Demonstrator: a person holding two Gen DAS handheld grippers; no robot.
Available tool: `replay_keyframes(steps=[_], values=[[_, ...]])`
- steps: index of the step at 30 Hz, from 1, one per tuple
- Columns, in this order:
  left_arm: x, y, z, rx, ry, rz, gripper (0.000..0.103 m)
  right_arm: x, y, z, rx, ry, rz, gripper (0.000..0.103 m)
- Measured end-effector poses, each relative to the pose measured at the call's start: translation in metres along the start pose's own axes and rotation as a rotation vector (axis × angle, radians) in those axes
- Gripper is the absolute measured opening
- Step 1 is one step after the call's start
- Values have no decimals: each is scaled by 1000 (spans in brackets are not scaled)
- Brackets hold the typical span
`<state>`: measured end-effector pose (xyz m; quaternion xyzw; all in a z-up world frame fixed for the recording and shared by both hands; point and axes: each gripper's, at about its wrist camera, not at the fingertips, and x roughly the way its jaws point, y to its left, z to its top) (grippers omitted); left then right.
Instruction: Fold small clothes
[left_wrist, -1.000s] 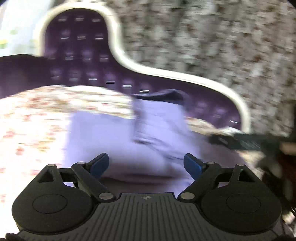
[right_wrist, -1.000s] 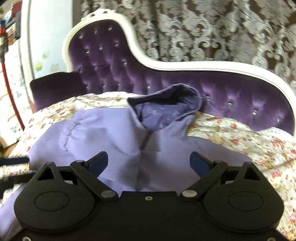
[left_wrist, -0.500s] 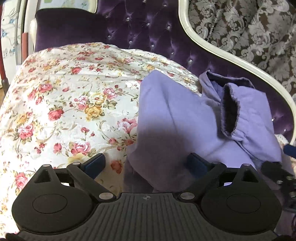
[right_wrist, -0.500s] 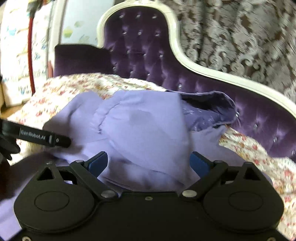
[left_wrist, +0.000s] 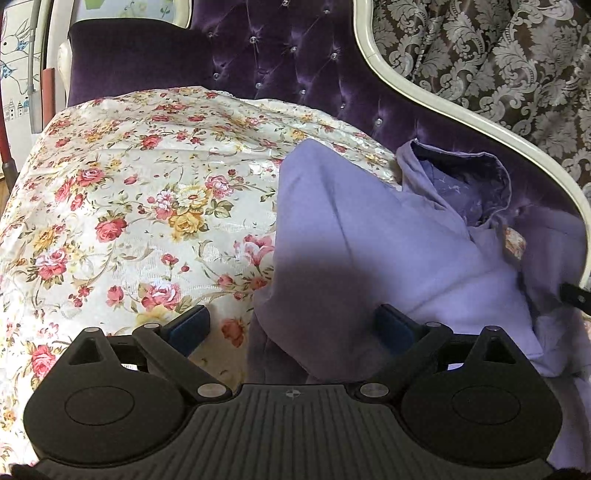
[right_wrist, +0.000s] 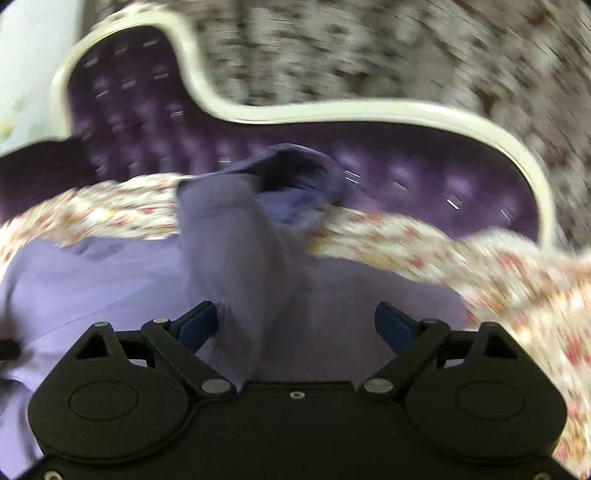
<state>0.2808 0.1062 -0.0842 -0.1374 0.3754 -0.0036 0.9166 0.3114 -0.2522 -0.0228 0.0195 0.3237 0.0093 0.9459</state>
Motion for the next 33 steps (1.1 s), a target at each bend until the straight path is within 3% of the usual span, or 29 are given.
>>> replay_keyframes(steps=[6, 13, 18, 21, 22, 23, 26, 29, 31, 33], values=[[-2, -1, 1, -6, 2, 4, 99, -10, -67, -12, 168, 42, 83, 93], [-6, 1, 3, -25, 3, -10, 98, -1, -90, -18, 288, 64, 259, 91], [-8, -2, 5, 11, 5, -1, 98, 13, -99, -13, 379, 71, 321, 87], [-7, -2, 5, 14, 8, -3, 98, 28, -106, -15, 446, 107, 339, 64], [-7, -2, 5, 15, 9, -5, 98, 31, -107, -15, 468, 117, 342, 33], [-7, -2, 6, 16, 9, -8, 98, 33, -107, -15, 474, 128, 344, 21], [-15, -9, 11, 60, -10, 14, 97, 13, -87, -3, 312, 50, 300, 20], [-30, -17, 21, 106, -66, 29, 97, -16, -83, 9, 251, -66, 308, 20], [-35, -21, 29, 111, -95, 28, 97, -16, -86, 8, 241, -49, 281, 20], [-32, -26, 35, 125, -100, 36, 97, 1, -87, -2, 235, 31, 251, 22]])
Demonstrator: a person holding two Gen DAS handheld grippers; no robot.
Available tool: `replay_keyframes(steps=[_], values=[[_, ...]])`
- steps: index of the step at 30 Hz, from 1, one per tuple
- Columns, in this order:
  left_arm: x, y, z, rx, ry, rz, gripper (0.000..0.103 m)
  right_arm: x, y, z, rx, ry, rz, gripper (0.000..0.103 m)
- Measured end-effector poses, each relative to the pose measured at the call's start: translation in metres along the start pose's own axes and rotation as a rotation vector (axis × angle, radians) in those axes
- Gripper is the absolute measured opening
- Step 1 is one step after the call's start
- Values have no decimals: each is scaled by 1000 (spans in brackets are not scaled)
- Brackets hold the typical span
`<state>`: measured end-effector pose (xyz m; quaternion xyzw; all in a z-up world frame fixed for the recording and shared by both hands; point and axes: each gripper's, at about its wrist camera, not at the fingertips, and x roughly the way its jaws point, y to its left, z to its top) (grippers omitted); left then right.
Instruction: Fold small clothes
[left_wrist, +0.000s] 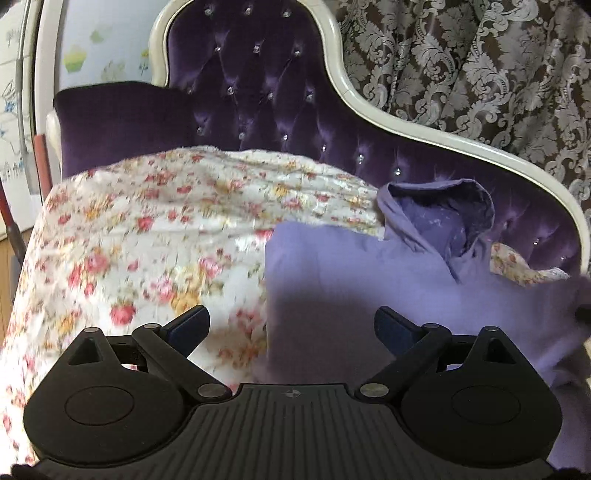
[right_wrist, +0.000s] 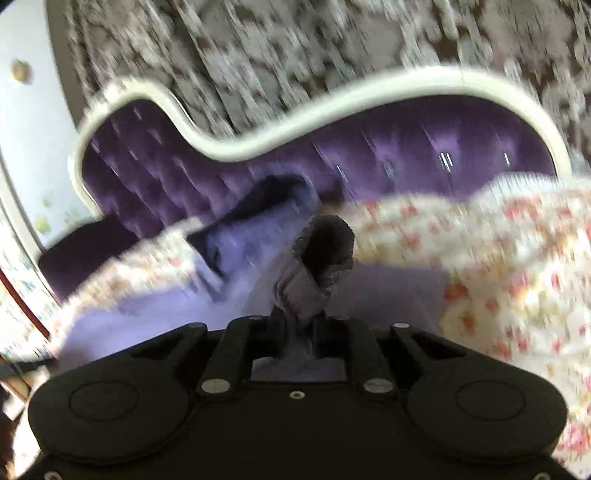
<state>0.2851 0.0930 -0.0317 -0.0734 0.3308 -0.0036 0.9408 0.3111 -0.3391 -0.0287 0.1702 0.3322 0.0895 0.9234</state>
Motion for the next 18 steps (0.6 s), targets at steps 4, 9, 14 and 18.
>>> replay_keyframes(steps=[4, 9, 14, 18], values=[[23, -6, -10, 64, 78, 57, 97, 24, -11, -25, -8, 136, -85, 26], [33, 17, -29, -60, 135, -13, 99, 18, -1, -40, -113, 132, -126, 26], [21, 22, -34, -84, 91, -28, 98, 7, 8, -25, -109, 95, -196, 55], [5, 22, -36, -63, 2, -29, 97, -20, 32, -7, -194, -58, -239, 72]])
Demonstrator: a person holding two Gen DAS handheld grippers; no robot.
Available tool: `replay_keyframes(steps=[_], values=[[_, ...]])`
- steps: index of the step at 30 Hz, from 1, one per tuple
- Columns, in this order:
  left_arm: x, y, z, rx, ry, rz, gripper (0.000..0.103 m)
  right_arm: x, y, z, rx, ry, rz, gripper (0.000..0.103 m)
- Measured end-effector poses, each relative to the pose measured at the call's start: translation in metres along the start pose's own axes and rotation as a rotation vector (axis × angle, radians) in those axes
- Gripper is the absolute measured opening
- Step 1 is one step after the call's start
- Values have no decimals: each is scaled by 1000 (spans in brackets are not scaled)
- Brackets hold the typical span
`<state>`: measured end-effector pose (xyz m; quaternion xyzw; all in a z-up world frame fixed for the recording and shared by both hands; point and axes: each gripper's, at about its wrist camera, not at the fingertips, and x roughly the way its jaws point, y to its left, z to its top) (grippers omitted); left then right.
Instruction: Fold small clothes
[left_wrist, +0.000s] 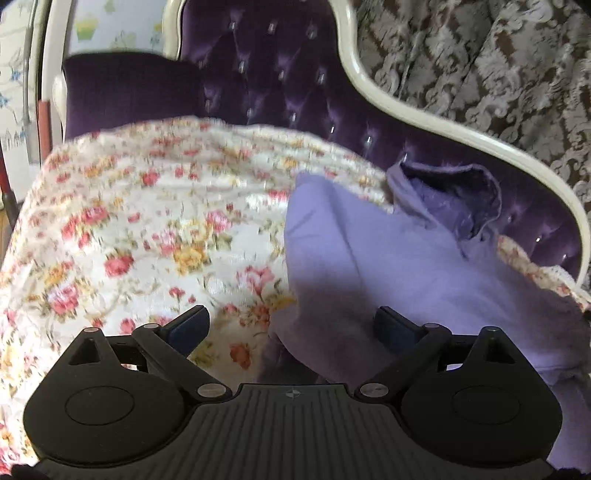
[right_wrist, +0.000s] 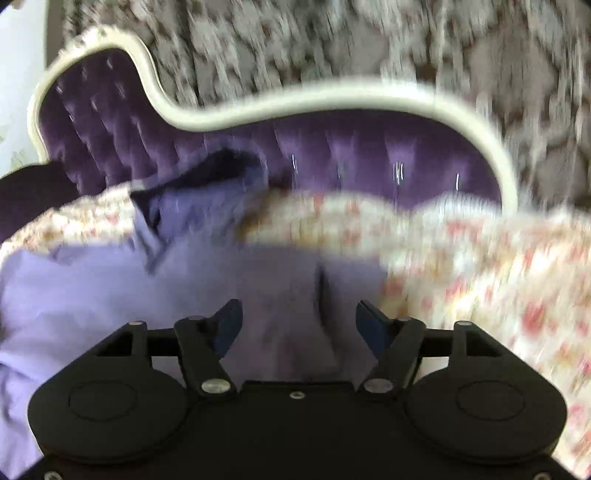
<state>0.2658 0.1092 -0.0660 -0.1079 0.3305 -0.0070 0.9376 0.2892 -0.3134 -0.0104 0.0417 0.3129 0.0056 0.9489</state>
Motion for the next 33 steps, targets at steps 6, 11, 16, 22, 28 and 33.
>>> replay_keyframes(steps=[6, 11, 16, 22, 28, 33], values=[[-3, -2, 1, 31, -45, -14, 97, 3, 44, 47, -37, -8, 280, 72], [19, 14, -2, -102, 77, -35, 98, 43, 119, 68, -119, 54, 544, 70], [18, 13, -5, -106, 66, -24, 98, 91, 199, 76, -185, 166, 690, 65], [18, 14, -7, -110, 56, -24, 98, 127, 274, 75, -281, 259, 733, 65], [17, 15, -8, -114, 51, -27, 98, 148, 309, 67, -345, 364, 744, 21], [15, 15, -9, -130, 42, -27, 98, 153, 311, 62, -344, 325, 671, 5]])
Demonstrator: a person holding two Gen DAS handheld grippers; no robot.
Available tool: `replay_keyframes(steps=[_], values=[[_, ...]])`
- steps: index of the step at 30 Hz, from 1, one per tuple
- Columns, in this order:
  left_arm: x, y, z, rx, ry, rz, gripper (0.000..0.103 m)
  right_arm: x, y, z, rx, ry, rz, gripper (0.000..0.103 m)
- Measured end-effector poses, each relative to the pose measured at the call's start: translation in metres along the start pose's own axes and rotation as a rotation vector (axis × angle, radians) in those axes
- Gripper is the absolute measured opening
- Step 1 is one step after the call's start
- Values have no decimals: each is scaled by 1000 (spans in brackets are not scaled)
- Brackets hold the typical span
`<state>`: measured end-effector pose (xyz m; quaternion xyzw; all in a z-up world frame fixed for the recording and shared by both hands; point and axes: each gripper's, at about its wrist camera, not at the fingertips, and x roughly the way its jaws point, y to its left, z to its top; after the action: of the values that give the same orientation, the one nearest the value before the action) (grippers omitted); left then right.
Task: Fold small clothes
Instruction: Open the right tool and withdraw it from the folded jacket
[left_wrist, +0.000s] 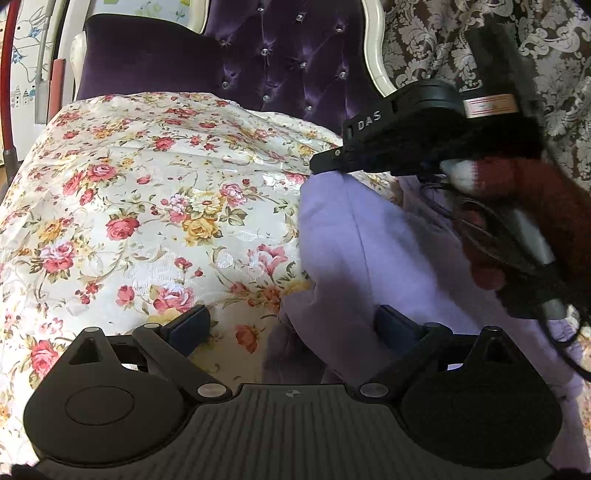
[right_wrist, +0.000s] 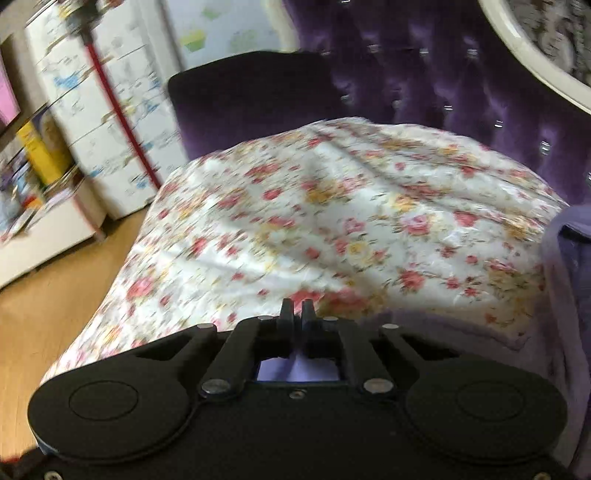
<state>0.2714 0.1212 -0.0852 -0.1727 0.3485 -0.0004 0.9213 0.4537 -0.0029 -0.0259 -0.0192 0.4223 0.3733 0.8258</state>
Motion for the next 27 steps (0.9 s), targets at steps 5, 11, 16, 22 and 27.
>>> replay_keyframes(steps=[5, 11, 16, 22, 27], values=[[0, -1, 1, 0, 3, 4, 98, 8, -13, -2, 51, -28, -70, 9], [-9, -4, 9, 30, -11, 13, 98, -54, -33, -20, 118, -212, -68, 57], [-30, -20, 26, 74, -84, 38, 98, -111, -46, -52, 89, -259, -130, 73], [-33, -56, 42, 148, -101, 35, 99, -159, -73, -103, 108, -232, -248, 87], [-21, -92, 40, 217, -63, -4, 99, -184, -91, -138, 161, -205, -310, 91]])
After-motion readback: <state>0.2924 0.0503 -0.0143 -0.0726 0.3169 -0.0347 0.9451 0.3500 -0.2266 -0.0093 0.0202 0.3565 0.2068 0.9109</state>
